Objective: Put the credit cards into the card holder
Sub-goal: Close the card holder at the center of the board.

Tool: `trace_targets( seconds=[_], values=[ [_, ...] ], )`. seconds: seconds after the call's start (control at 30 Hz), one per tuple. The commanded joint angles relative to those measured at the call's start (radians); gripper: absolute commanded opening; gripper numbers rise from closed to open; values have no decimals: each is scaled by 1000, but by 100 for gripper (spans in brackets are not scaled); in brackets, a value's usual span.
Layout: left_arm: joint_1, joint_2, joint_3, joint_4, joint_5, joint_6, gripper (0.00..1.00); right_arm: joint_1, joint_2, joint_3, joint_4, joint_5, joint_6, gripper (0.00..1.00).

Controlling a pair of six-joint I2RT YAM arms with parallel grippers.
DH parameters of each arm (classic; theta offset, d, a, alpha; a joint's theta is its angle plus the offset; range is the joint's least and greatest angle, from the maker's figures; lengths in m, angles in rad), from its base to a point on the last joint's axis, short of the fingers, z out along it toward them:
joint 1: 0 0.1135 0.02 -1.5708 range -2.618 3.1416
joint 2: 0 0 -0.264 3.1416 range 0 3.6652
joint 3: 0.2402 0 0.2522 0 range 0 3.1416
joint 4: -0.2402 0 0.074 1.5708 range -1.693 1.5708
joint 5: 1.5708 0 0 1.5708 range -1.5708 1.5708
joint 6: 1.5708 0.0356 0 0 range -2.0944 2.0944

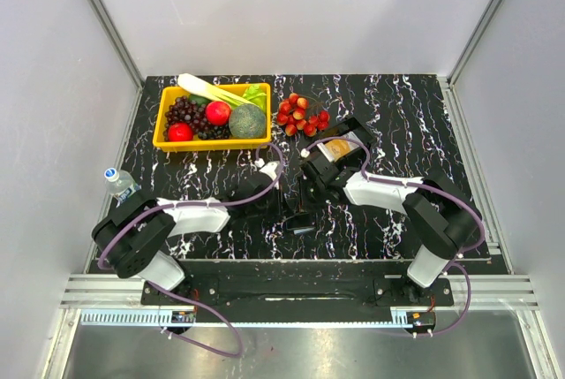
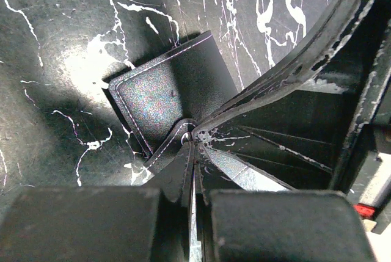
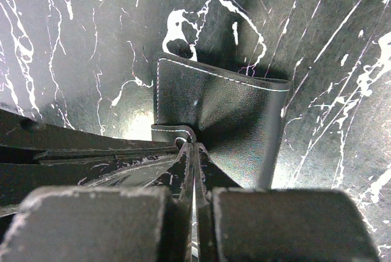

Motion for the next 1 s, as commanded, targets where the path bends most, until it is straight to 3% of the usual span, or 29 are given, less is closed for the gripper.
trace_targets(
  seconds=[0.0, 0.3, 0.4, 0.47, 0.63, 0.83, 0.97],
  values=[
    [-23, 26, 47, -19, -87, -3, 0, -14, 80, -50, -45, 147, -42, 0],
    [-29, 28, 95, -94, -119, -8, 0, -14, 72, -47, -39, 124, -56, 0],
    [-31, -44, 87, -102, -127, -2, 0, -19, 0, -51, -19, 100, -56, 6],
    [-29, -101, 90, -123, -176, 9, 1, -22, -72, -50, -10, 103, -53, 19],
    [-26, -245, 106, -211, -293, 35, 24, -36, -262, -68, -2, 144, -58, 45],
    [-6, -233, 101, -283, -302, 32, 39, -93, -318, -163, -14, 144, -55, 46],
    [-1, -150, 61, -245, -232, -23, 40, -119, -272, -218, 5, 75, -47, 47]
  ],
)
